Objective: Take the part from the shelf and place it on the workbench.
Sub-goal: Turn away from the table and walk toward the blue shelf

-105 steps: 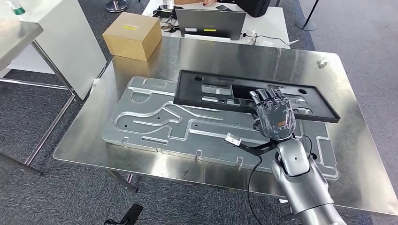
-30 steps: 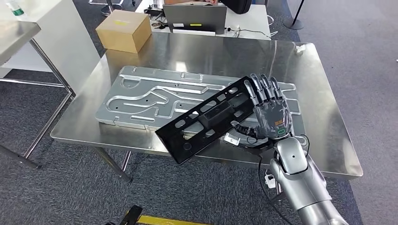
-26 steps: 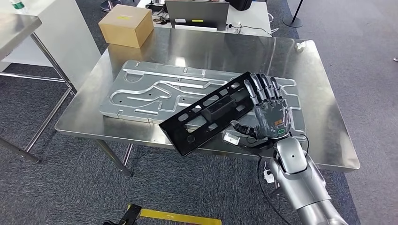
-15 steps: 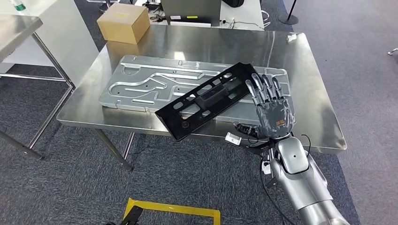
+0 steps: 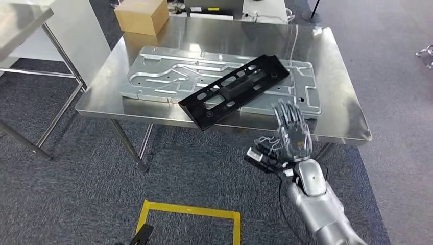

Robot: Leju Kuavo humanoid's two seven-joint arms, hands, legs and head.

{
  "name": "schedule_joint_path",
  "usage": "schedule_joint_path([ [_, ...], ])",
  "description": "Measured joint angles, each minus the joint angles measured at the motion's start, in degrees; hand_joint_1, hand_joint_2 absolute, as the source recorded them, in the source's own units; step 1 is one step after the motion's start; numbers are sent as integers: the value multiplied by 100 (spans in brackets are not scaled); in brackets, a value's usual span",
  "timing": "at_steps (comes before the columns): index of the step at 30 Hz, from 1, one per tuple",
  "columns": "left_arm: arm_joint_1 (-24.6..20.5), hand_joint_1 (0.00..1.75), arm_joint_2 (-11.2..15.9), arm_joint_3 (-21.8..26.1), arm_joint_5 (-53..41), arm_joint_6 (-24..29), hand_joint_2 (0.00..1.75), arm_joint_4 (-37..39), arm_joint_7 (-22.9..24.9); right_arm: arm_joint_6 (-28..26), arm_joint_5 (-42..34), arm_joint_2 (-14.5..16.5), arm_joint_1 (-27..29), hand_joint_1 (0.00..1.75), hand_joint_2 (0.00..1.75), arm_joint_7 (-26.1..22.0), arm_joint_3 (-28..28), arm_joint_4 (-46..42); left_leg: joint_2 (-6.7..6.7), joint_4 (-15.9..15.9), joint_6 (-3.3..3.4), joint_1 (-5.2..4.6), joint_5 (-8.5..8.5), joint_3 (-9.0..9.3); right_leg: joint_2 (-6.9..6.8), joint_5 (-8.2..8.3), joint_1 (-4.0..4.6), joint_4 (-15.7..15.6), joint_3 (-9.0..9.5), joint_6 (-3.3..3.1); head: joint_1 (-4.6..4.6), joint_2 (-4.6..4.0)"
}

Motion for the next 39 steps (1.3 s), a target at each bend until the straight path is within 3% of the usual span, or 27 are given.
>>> schedule_joint_path([
  [2, 12, 0, -4, 36, 27, 16, 0, 0, -2, 196, -462, 43, 160, 0, 0, 21, -67, 406, 17, -28, 101, 1, 145, -142, 3, -487, -13, 418, -147, 34, 4, 0],
  [4, 34, 0, -4, 73, 60, 33, 0, 0, 5, 605, -1014, 87, 340, 0, 0, 141, -184, 843, 19, -25, 146, -31, 274, -319, 3, -1024, -4, 1167, -302, 49, 7, 0],
  [5, 46, 0, -4, 89, 67, 39, 0, 0, 14, 876, -1315, 104, 457, 0, 0, 266, -265, 1085, 18, -18, 156, -53, 336, -407, 4, -1131, 3, 1468, -317, 46, 7, 0],
  [7, 64, 0, -2, 107, 67, 55, 0, 0, 49, 1451, -1943, 124, 733, 0, 0, 676, -499, 1574, 9, 4, 171, -101, 443, -567, 4, -970, 31, 1531, -85, -8, 6, 0],
  [9, 68, 0, -5, 111, 51, 70, 0, 0, 91, 2025, -2639, 137, 1014, 0, 0, 1243, -864, 1986, -2, 19, 175, -144, 537, -683, -14, -785, 96, 847, 502, -158, 3, 0],
  [11, 58, 0, -13, 113, 37, 79, 0, 0, 131, 2456, -3237, 146, 1295, 0, 0, 1677, -1299, 2295, 10, 9, 143, -157, 621, -725, -64, -867, 162, 48, 1041, -282, 0, 0],
  [12, 50, 0, -16, 113, 31, 83, 0, 0, 148, 2603, -3462, 149, 1444, 0, 0, 1805, -1515, 2438, 25, -9, 115, -143, 664, -724, -84, -925, 190, -174, 1165, -318, 1, 0],
  [14, 36, 0, -11, 115, 25, 98, 0, 2, 176, 2782, -3738, 181, 1769, 0, 0, 1982, -1901, 2698, 45, -58, 47, -127, 742, -721, -93, -828, 195, -315, 1190, -330, 6, 0],
  [15, 34, 0, -5, 116, 23, 112, 0, 4, 187, 2840, -3857, 208, 1930, 0, 0, 2084, -2082, 2812, 41, -39, 15, -126, 690, -743, -99, -757, 176, -376, 1174, -354, 6, 0],
  [16, 40, 0, 1, 117, 23, 126, 0, 6, 195, 2877, -3973, 243, 2078, 0, 0, 2167, -2253, 2906, 34, 64, -20, -127, 528, -786, -106, -677, 147, -423, 1133, -374, 4, 0],
  [18, 52, 0, 14, 118, 27, 144, 0, 9, 201, 2884, -4128, 308, 2297, 0, 0, 2196, -2509, 3029, 23, 584, -100, -94, -46, -928, -97, -535, 106, -448, 995, -392, -1, 0],
  [19, 53, 0, 21, 118, 26, 144, 0, 9, 202, 2878, -4165, 341, 2367, 0, 0, 2167, -2618, 3077, 24, 958, -142, -66, -317, -1000, -88, -475, 94, -428, 897, -387, 0, 0],
  [20, 50, 0, 29, 118, 24, 142, 0, 9, 203, 2871, -4175, 369, 2415, 0, 0, 2127, -2712, 3118, 24, 1290, -182, -42, -467, -1041, -79, -421, 81, -399, 796, -370, -1, 0],
  [21, 46, 0, 39, 118, 20, 137, 0, 9, 204, 2864, -4166, 394, 2443, 0, 0, 2068, -2804, 3156, 25, 1501, -219, -18, -472, -1015, -77, -369, 65, -357, 685, -349, 0, 0],
  [22, 43, 0, 46, 118, 11, 129, 0, 9, 206, 2853, -4138, 413, 2452, 0, 0, 1991, -2878, 3187, 26, 1536, -254, 4, -362, -899, -77, -322, 44, -302, 568, -322, -1, 0],
  [23, 41, 0, 54, 118, 0, 120, 0, 9, 204, 2834, -4089, 426, 2437, 0, 0, 1894, -2926, 3207, 27, 1355, -281, 26, -201, -675, -76, -281, 23, -237, 454, -290, -1, 0],
  [25, 17, 0, 66, 118, -21, 98, 0, 9, 191, 2780, -3961, 439, 2337, 0, 87, 1672, -2963, 3226, 20, 578, -306, 45, -136, -67, -62, -210, -5, -99, 257, -213, -2, 0],
  [27, -13, 0, 73, 118, -28, 82, 0, 9, 169, 2740, -3863, 439, 2187, 0, 175, 1512, -2965, 3229, 3, 15, -237, 23, -288, 269, -46, -121, -1, -40, 165, -134, 1, 0],
  [29, -19, 0, 78, 119, -27, 77, 0, 9, 154, 2730, -3826, 439, 2064, 0, 175, 1461, -2970, 3237, 2, -72, -111, 4, -262, 251, -36, -22, 0, -66, 143, -58, -1, 0],
  [30, -17, 0, 81, 119, -26, 77, 0, 10, 151, 2730, -3821, 438, 2022, 0, 175, 1457, -2978, 3243, 14, -83, -53, 8, -206, 217, -30, -51, -9, -52, 124, -23, -4, 0],
  [31, -16, 0, 86, 120, -25, 77, 0, 10, 151, 2731, -3821, 438, 1997, 0, 175, 1456, -2986, 3251, 28, -91, 9, 14, -143, 169, -25, -190, -21, 31, 88, 6, -3, 0],
  [33, -17, 0, 96, 122, -25, 76, 0, 11, 151, 2733, -3822, 439, 1971, 0, 175, 1462, -3000, 3264, 45, -98, 96, 17, -9, 47, -20, -759, -39, 526, -46, 48, 1, 0],
  [34, -16, 0, 100, 124, -25, 76, 0, 11, 151, 2737, -3823, 439, 1966, 0, 175, 1476, -3003, 3270, 44, -93, 114, 7, 57, -32, -19, -1056, -42, 901, -126, 62, 3, 0],
  [35, -13, 0, 101, 125, -24, 75, 0, 11, 151, 2739, -3824, 439, 1965, 0, 175, 1497, -3005, 3276, 44, -85, 118, -4, 123, -118, -18, -1244, -44, 1261, -180, 71, 3, 0],
  [36, -10, 0, 101, 126, -23, 75, 0, 11, 151, 2741, -3822, 439, 1968, 0, 175, 1520, -3007, 3282, 48, -74, 113, -14, 189, -213, -17, -1295, -43, 1512, -176, 74, 3, 0],
  [37, -7, 0, 101, 130, -22, 78, 0, 11, 151, 2739, -3818, 439, 1975, 0, 175, 1539, -3008, 3288, 52, -60, 105, -23, 248, -305, -17, -1210, -41, 1576, -85, 66, 2, 0],
  [39, -3, 0, 101, 143, -20, 87, 0, 11, 150, 2733, -3802, 440, 1998, 0, 175, 1561, -3009, 3297, 57, -29, 81, -33, 355, -470, -13, -916, -24, 1092, 418, 9, 1, 0],
])
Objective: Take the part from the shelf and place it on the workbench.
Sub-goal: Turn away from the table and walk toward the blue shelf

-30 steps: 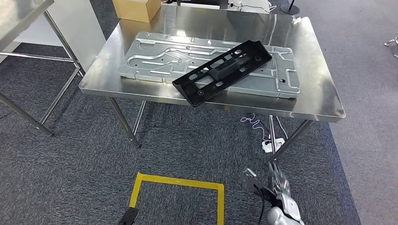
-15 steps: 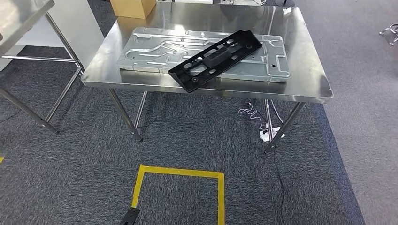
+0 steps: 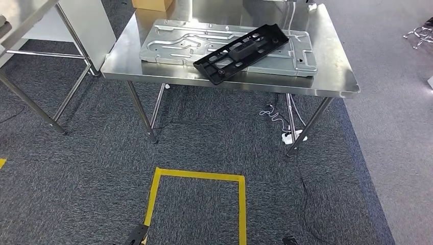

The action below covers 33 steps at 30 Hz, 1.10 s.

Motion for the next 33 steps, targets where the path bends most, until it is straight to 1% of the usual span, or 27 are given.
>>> schedule_joint_path([
  [2, 7, 0, -1, 11, 1, 12, 0, 0, -4, -7, 13, 1, 18, 0, 175, 9, 0, 9, 5, 31, -47, -16, 96, -106, 4, 23, 41, -897, 657, -79, -2, 0],
  [3, 11, 0, -1, 14, 2, 16, 0, 0, -6, -10, 15, 3, 27, 0, 175, 10, 0, 14, 12, 28, -79, -14, 148, -129, 7, -27, 65, -1210, 856, -109, -2, 0],
  [4, 16, 0, -1, 15, 2, 20, 0, 0, -8, -15, 15, 7, 38, 0, 175, 11, 0, 19, 19, 16, -117, -10, 202, -142, 7, -65, 84, -1384, 943, -128, -3, 0],
  [6, 30, 0, 1, 20, 2, 25, 0, 2, -9, -27, 15, 19, 67, 0, 175, 21, 0, 30, 17, -7, -193, 6, 265, -160, -8, 27, 85, -1451, 891, -175, -2, 0],
  [7, 38, 0, 3, 23, 2, 26, 0, 4, -9, -33, 15, 27, 76, 0, 175, 28, 0, 34, 7, 52, -223, 6, 169, -195, -21, 94, 71, -1474, 842, -212, -3, 0],
  [8, 47, 0, 4, 26, 1, 27, 0, 6, -9, -40, 14, 34, 83, 0, 175, 36, -1, 38, -3, 212, -250, 4, -40, -257, -34, 168, 54, -1492, 773, -250, -5, 0],
  [9, 51, 0, 6, 28, 1, 28, 0, 8, -8, -49, 13, 42, 86, 0, 175, 39, -1, 42, -10, 483, -268, 9, -345, -339, -46, 237, 43, -1490, 694, -278, -8, 0],
  [10, 52, 0, 7, 29, 0, 28, 0, 9, -8, -57, 10, 44, 87, 0, 175, 42, -3, 43, -11, 842, -284, 8, -661, -425, -45, 300, 46, -1470, 594, -297, -10, 0],
  [11, 52, 0, 7, 30, 0, 27, 0, 9, -7, -64, 6, 45, 89, 0, 175, 42, -5, 43, -10, 1231, -297, 11, -880, -490, -49, 362, 50, -1440, 483, -303, -13, 0],
  [12, 52, 0, 7, 30, -1, 25, 0, 9, -7, -70, 2, 45, 89, 0, 175, 41, -8, 44, -10, 1547, -305, 13, -944, -509, -52, 425, 54, -1403, 368, -301, -13, 0],
  [13, 52, 0, 8, 30, -1, 23, 0, 9, -7, -74, -2, 46, 89, 0, 175, 40, -13, 44, -10, 1728, -307, 13, -855, -461, -55, 488, 57, -1359, 249, -294, -13, 0],
  [14, 52, 0, 8, 31, -1, 20, 0, 9, -7, -77, -4, 46, 89, 0, 175, 38, -20, 45, -10, 1725, -300, 13, -670, -327, -57, 547, 57, -1310, 130, -283, -13, 0],
  [15, 49, 0, 9, 31, 0, 18, 0, 9, -7, -82, -5, 48, 88, 0, 175, 36, -30, 46, -10, 1523, -285, 13, -501, -98, -57, 602, 57, -1257, 18, -268, -14, 0],
  [16, 42, 0, 9, 32, 0, 15, 0, 9, -8, -89, -6, 50, 85, 0, 175, 34, -38, 46, -11, 1145, -264, 9, -456, 235, -55, 650, 62, -1202, -78, -248, -15, 0],
  [18, 20, 0, 10, 33, -1, 15, 0, 9, -12, -105, -8, 53, 80, 0, 175, 30, -49, 47, -14, 246, -216, -7, -673, 869, -54, 737, 78, -1111, -204, -195, -12, 0],
  [19, 12, 0, 10, 37, -1, 15, 0, 9, -20, -113, -10, 54, 78, 0, 175, 30, -55, 48, -15, -41, -189, -19, -791, 1040, -55, 787, 84, -1095, -232, -164, -10, 0],
  [21, 22, 0, 8, 50, -1, 10, 0, 9, -39, -128, -16, 54, 83, 0, 175, 29, -77, 52, -6, -173, -114, -27, -781, 1036, -55, 887, 78, -1115, -261, -97, -7, 0],
  [22, 30, 0, 8, 57, 0, 6, 0, 10, -49, -136, -20, 54, 92, 0, 175, 29, -89, 56, 7, -179, -65, -22, -718, 989, -47, 834, 69, -1087, -291, -64, -8, 0],
  [23, 37, 0, 10, 64, 0, 3, 0, 10, -54, -139, -21, 54, 104, 0, 175, 29, -96, 62, 20, -188, -15, -13, -652, 928, -38, 662, 56, -959, -351, -30, -7, 0],
  [24, 39, 0, 13, 69, 1, 0, 0, 11, -56, -142, -22, 55, 115, 0, 175, 29, -99, 68, 31, -195, 24, -6, -584, 853, -30, 399, 41, -719, -441, 0, -8, 0],
  [26, 41, 0, 18, 78, 2, -6, 0, 11, -59, -144, -23, 56, 126, 0, 175, 29, -105, 72, 35, -187, 56, -13, -468, 690, -23, -124, 22, 1, -645, 49, -7, 0],
  [27, 43, 0, 18, 82, 1, -11, 0, 11, -59, -144, -23, 56, 127, 0, 175, 29, -111, 73, 35, -178, 52, -17, -410, 615, -22, -204, 18, 315, -700, 64, -7, 0],
  [28, 46, 0, 17, 86, 1, -16, 0, 11, -57, -144, -24, 56, 127, 0, 175, 29, -120, 73, 35, -160, 44, -19, -357, 540, -21, -145, 17, 480, -679, 69, -7, 0],
  [29, 48, 0, 17, 89, 0, -20, 0, 11, -53, -145, -24, 56, 128, 0, 175, 29, -128, 73, 35, -139, 32, -18, -313, 469, -19, -1, 18, 447, -559, 64, -7, 0],
  [30, 50, 0, 15, 90, 0, -24, 0, 11, -50, -145, -24, 56, 128, 0, 175, 29, -135, 73, 34, -116, 17, -18, -278, 410, -17, 158, 19, 194, -325, 47, -7, 0],
  [32, 48, 0, 11, 91, 0, -27, 0, 11, -45, -149, -24, 55, 121, 0, 175, 29, -139, 73, 34, -73, -23, -25, -230, 330, -11, 235, 35, -663, 297, -16, -9, 1],
  [33, 46, 0, 9, 91, 0, -27, 0, 11, -44, -152, -24, 55, 117, 0, 131, 29, -140, 73, 35, -58, -52, -32, -209, 308, -9, 190, 48, -1008, 517, -47, -10, 1],
])
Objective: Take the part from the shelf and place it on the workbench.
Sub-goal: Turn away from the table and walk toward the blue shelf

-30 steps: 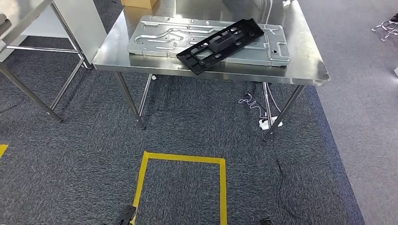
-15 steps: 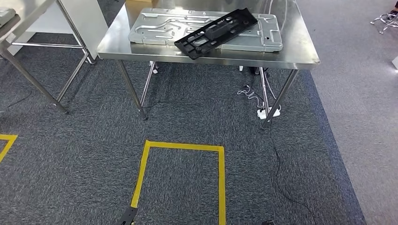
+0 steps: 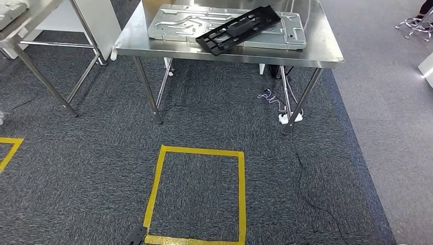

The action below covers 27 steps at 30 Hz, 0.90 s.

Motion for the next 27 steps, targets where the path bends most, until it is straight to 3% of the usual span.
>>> schedule_joint_path([
  [1, -3, 0, -1, 1, 0, -1, 0, 0, 2, -4, -1, -1, -3, 0, 87, 0, -1, 0, 2, 9, -35, -4, 23, -16, 1, -61, 15, -206, 113, -29, -2, 0],
  [3, -6, 0, -1, 3, 0, -1, 0, 0, 6, -9, -20, -1, 4, 0, 0, 0, -9, 1, 13, 18, -114, -4, 62, -41, 7, -54, 16, -308, 117, -97, -1, -1],
  [4, -4, 0, -1, 4, 0, -1, 0, 0, 9, -10, -35, -1, 9, 0, 0, 0, -13, 2, 10, 59, -149, 4, 29, -67, 13, -21, 7, -336, 105, -142, -1, -1],
  [6, 1, 0, -1, 5, 0, -1, 0, 0, 14, -9, -69, -1, 12, 0, 0, -3, -24, 3, -7, 437, -202, 17, -277, -231, 31, 64, -16, -379, 59, -231, -4, -1],
  [8, 4, 0, -1, 6, 0, -3, 0, 0, 16, -9, -92, -1, 14, 0, 0, -8, -46, 4, -19, 1174, -235, 31, -740, -513, 70, 126, 1, -367, -36, -268, -6, -1],
  [9, 7, 0, -2, 6, 0, -4, 0, 0, 17, -9, -97, -2, 20, 0, 0, -8, -62, 4, -19, 1482, -245, 35, -873, -613, 101, 153, 9, -351, -85, -269, -5, -1],
  [10, 10, 0, -2, 6, 0, -5, 0, 0, 18, -9, -100, -2, 26, 0, 0, -9, -77, 4, -20, 1629, -247, 37, -899, -635, 143, 176, 15, -330, -133, -266, -6, -1],
  [11, 13, 0, -3, 6, 0, -5, 0, 0, 19, -10, -101, -3, 31, 0, 0, -9, -88, 5, -29, 1551, -240, 38, -811, -544, 191, 193, 20, -301, -178, -258, -7, -1],
  [12, 15, 0, -2, 6, 0, -5, 0, 0, 20, -10, -101, -2, 34, 0, 0, -9, -95, 5, -68, 1247, -219, 37, -644, -340, 246, 205, 22, -269, -218, -247, -7, -1],
  [14, 15, 0, 6, 7, 0, -4, 0, 1, 20, -11, -101, 8, 30, 0, 0, -13, -98, 7, -303, 450, -151, 37, -376, 143, 348, 225, 25, -196, -294, -217, -6, -1],
  [15, 19, 0, 11, 7, 0, -4, 0, 1, 20, -12, -101, 13, 25, 0, 0, -15, -98, 7, -417, 184, -126, 36, -313, 293, 396, 240, 24, -166, -328, -193, -7, -1],
  [16, 24, 0, 15, 8, 1, -4, 0, 2, 20, -13, -101, 18, 23, 0, 0, -19, -99, 7, -490, 62, -111, 31, -310, 354, 443, 258, 20, -145, -360, -164, -6, -1],
  [17, 29, 0, 18, 8, 1, -4, 0, 3, 22, -14, -101, 20, 23, 0, 0, -21, -100, 7, -481, 44, -107, 27, -305, 355, 496, 282, 20, -141, -386, -126, -7, -1],
  [18, 30, 0, 10, 8, 1, -5, 0, 4, 23, -16, -101, 16, 28, 0, 0, -23, -102, 7, -427, 18, -87, 43, -285, 344, 543, 305, 22, -142, -404, -86, -7, -1],
  [20, 23, 0, -3, 9, 1, -4, 0, 4, 24, -16, -101, 13, 40, 0, 0, -24, -105, 7, -284, -48, -22, 78, -230, 339, 438, 231, 34, -25, -486, -25, 5, -1],
  [22, 27, 0, -7, 11, 1, 1, 0, 4, 22, -16, -101, 13, 35, 0, 0, -24, -107, 7, -125, -85, 33, 92, -182, 313, 203, -103, 25, 500, -738, 18, 22, -1],
  [24, 45, 0, -5, 14, 2, 5, 0, 5, 22, -15, -101, 13, 29, 0, 0, -24, -108, 7, 29, -75, 47, 87, -168, 266, 105, -455, -11, 1237, -1068, 70, 29, -1],
  [25, 52, 0, -7, 15, 2, 8, 0, 6, 22, -16, -102, 12, 35, 0, 0, -24, -108, 7, 108, -66, 44, 88, -166, 249, 86, -501, -32, 1439, -1144, 95, 30, -1],
  [26, 55, 0, -10, 15, 2, 11, 0, 7, 22, -16, -107, 10, 44, 0, 0, -24, -109, 7, 183, -57, 37, 91, -168, 240, 64, -437, -53, 1417, -1103, 117, 30, -1],
  [27, 55, 0, -14, 15, 2, 16, 0, 7, 21, -17, -111, 7, 51, 0, 0, -24, -110, 7, 256, -48, 25, 96, -176, 241, 20, -280, -72, 1163, -942, 132, 30, -1],
])
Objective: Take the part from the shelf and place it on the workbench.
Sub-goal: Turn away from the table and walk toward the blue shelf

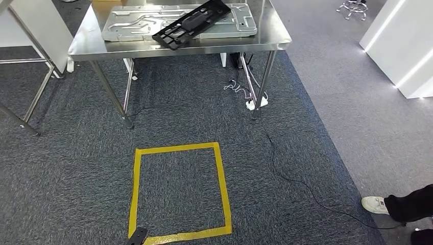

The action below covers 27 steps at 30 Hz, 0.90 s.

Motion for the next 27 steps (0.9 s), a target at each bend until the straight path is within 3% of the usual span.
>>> schedule_joint_path([
  [2, -5, 0, -4, 0, 0, 15, 0, 0, -4, -1, -7, -4, -2, 0, 0, 0, -3, 0, 123, 28, -52, -6, -32, 15, -246, 325, -7, -808, 468, 10, 1, 0],
  [4, -12, 0, -3, 1, -1, 31, 0, 0, -8, -1, -13, -4, -15, 0, 0, -2, -9, 0, 220, 59, -131, -37, -68, 27, -404, 430, 27, -1255, 695, -55, -11, 0],
  [8, -33, 0, -6, 2, 0, 47, 0, 0, -14, -7, -35, -7, 17, 0, 0, -7, -38, 1, 387, 63, -269, -31, -116, 80, -206, 439, 54, -1305, 666, -230, -27, 0],
  [10, -45, 0, -7, 2, -1, 51, 0, 0, -26, -9, -45, -8, 16, 0, 0, -9, -46, 1, 223, 331, -321, -10, -335, -18, -93, 470, 40, -1341, 678, -305, -38, 0],
  [13, -26, 0, -7, 4, -2, 54, 0, 1, -34, -13, -56, -9, 13, 0, 0, -15, -68, 0, -172, 1459, -317, -3, -879, -567, 97, 494, 60, -1347, 645, -359, -58, 0],
  [14, -5, 0, -7, 4, -1, 54, 0, 2, -33, -15, -58, -10, 20, 0, 0, -15, -75, 1, -234, 1697, -299, -7, -918, -696, 174, 497, 75, -1341, 637, -367, -57, 0],
  [15, 17, 0, -7, 4, -1, 54, 0, 4, -32, -19, -61, -10, 29, 0, 0, -16, -78, 1, -275, 1736, -271, -15, -841, -732, 257, 499, 91, -1332, 635, -370, -57, 0],
  [16, 30, 0, -6, 4, 0, 54, 0, 5, -32, -22, -62, -9, 37, 0, 0, -16, -79, 2, -317, 1502, -233, -26, -643, -639, 339, 499, 104, -1321, 638, -370, -57, 0],
  [18, 36, 0, 2, 5, 0, 60, 0, 8, -32, -28, -64, -2, 40, 0, 0, -17, -80, 2, -552, 755, -134, -42, -216, -329, 482, 497, 124, -1290, 629, -362, -54, 0],
  [19, 35, 0, 7, 7, -1, 65, 0, 10, -32, -32, -64, 2, 35, 0, 0, -18, -81, 2, -686, 442, -101, -45, -93, -210, 549, 498, 124, -1270, 606, -346, -54, 0],
  [21, 37, 0, 15, 9, -1, 75, 0, 13, -31, -37, -64, 9, 37, 0, 0, -19, -86, 2, -818, 192, -73, -62, -51, -124, 680, 518, 100, -1254, 546, -282, -51, 0],
  [22, 37, 0, 9, 8, -2, 79, 0, 13, -31, -39, -64, 5, 50, 0, 0, -20, -89, 2, -760, 155, -66, -58, -37, -112, 748, 541, 94, -1266, 523, -239, -52, 0],
  [23, 35, 0, 3, 8, -2, 83, 0, 13, -30, -39, -64, -1, 70, 0, 0, -20, -93, 3, -693, 120, -43, -48, -9, -94, 730, 547, 95, -1268, 511, -204, -52, 0],
  [24, 36, 0, -2, 8, -2, 90, 0, 13, -31, -39, -65, -4, 86, 0, 0, -19, -97, 4, -621, 80, -10, -31, 20, -77, 621, 507, 106, -1217, 480, -174, -43, 0],
  [25, 38, 0, -5, 8, -3, 97, 0, 13, -32, -39, -66, -7, 91, 0, 0, -19, -101, 5, -542, 38, 20, -14, 47, -63, 461, 403, 117, -1063, 403, -150, -32, 0],
  [27, 61, 0, -5, 9, -4, 106, 0, 15, -33, -37, -66, -4, 78, 0, 0, -19, -105, 7, -371, 19, 51, -23, 56, -55, 141, 49, 98, -423, 95, -111, -12, 0],
])
